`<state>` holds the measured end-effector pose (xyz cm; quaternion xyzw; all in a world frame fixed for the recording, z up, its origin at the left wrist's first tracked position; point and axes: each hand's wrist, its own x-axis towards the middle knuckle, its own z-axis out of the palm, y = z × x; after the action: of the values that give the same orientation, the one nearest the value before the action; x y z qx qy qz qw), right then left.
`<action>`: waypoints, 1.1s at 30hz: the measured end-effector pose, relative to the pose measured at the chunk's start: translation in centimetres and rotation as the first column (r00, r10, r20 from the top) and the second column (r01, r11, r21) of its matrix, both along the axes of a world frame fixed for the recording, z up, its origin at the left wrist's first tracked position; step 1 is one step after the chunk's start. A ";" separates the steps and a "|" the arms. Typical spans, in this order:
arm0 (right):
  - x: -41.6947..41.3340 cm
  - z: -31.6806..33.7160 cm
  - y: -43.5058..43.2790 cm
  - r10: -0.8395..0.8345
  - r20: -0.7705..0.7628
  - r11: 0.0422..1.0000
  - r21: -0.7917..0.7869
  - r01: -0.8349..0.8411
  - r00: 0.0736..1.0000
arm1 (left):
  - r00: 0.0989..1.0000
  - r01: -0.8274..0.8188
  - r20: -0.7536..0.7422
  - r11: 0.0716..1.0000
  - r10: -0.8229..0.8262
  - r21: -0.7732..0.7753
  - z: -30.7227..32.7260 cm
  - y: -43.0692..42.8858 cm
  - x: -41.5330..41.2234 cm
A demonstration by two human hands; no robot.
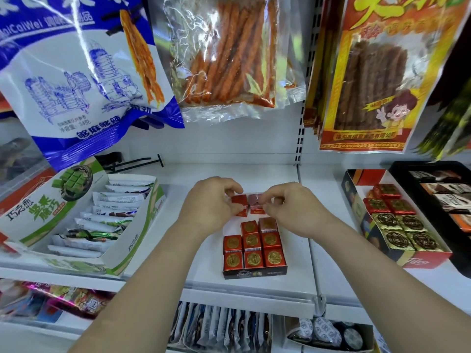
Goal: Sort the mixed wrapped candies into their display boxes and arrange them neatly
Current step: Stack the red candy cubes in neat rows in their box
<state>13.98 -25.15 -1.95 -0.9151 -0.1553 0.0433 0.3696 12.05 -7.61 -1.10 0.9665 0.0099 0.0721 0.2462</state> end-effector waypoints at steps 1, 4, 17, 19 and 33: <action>0.0 -0.1 0.0 0.008 0.005 1.000 -0.004 -0.008 1.000 | 1.000 0.025 -0.012 0.997 -0.024 0.069 -0.3 -0.2 0.0; -0.2 -0.2 0.1 0.034 0.034 0.999 -0.016 -0.033 0.999 | 0.999 0.052 -0.002 0.981 -0.053 0.185 -0.8 -0.7 0.0; -0.4 -0.4 0.5 0.032 0.047 0.996 -0.079 -0.028 0.998 | 0.997 0.060 0.039 0.957 -0.074 0.282 -0.9 -0.7 0.2; -0.5 -0.4 0.5 0.036 0.061 0.996 -0.080 -0.031 0.997 | 0.996 0.067 0.044 0.958 -0.082 0.280 -1.0 -0.8 0.3; 0.0 -0.3 0.5 0.019 0.095 1.000 -0.017 -0.017 0.995 | 0.998 0.053 0.026 0.995 -0.056 0.081 0.7 0.5 0.0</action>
<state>13.99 -24.60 -2.25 -0.9176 -0.1806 0.0042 0.3541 12.08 -7.11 -0.44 0.9743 -0.0229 0.0795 0.2093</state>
